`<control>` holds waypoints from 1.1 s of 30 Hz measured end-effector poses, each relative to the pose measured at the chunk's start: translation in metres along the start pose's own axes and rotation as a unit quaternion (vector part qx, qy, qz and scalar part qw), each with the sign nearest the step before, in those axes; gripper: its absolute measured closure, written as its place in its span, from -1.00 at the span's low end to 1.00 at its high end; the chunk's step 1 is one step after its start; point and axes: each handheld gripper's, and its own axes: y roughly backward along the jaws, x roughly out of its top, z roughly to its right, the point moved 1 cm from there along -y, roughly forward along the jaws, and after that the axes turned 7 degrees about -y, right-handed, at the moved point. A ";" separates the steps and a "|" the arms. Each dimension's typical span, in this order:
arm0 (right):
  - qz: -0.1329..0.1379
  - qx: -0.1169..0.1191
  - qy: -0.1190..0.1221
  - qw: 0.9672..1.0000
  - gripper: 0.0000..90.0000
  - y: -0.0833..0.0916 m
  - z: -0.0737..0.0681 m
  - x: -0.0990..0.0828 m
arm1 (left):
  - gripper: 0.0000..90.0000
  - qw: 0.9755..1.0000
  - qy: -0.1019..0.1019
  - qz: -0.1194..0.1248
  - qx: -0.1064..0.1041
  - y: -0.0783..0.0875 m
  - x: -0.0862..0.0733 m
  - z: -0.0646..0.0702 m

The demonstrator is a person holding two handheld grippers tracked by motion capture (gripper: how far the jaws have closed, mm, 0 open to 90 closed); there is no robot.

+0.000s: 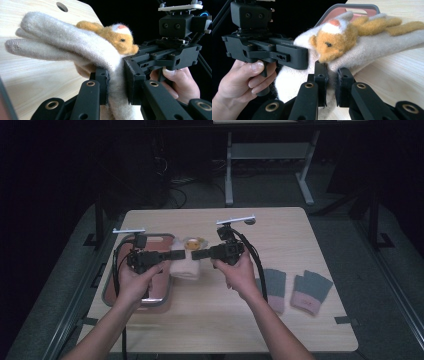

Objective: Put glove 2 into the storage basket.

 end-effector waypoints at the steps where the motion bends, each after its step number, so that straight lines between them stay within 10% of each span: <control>1: -0.001 0.001 0.000 1.000 0.81 -0.003 -0.002 0.002 | 0.67 1.000 0.001 0.002 0.000 0.004 0.001 -0.002; 33: -0.033 0.035 0.024 0.999 0.81 -0.067 -0.035 0.027 | 0.67 0.999 0.016 0.023 0.029 0.070 0.005 -0.030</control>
